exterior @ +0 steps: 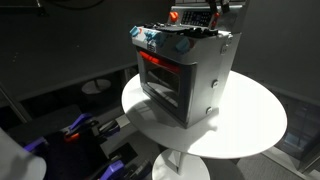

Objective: Push the top orange button on the right side of the stoves button display twice

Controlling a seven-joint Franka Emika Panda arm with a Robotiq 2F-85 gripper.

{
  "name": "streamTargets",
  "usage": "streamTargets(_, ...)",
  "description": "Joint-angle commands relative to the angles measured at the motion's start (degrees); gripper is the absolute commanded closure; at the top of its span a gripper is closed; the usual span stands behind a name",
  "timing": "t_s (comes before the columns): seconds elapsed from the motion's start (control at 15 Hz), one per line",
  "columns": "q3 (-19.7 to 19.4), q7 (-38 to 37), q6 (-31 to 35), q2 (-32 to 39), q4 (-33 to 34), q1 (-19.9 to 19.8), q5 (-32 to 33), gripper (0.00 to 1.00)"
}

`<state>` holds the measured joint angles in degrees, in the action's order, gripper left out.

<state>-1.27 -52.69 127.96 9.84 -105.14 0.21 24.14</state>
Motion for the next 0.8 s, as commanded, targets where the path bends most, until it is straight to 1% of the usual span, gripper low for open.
streamTargets(0.0,-0.86,-0.42,-2.1,0.07,1.2,1.35,-0.65,0.0)
streamTargets(0.73,-1.05,-0.88,-4.24,-0.19,0.96,1.56,-0.39,0.0)
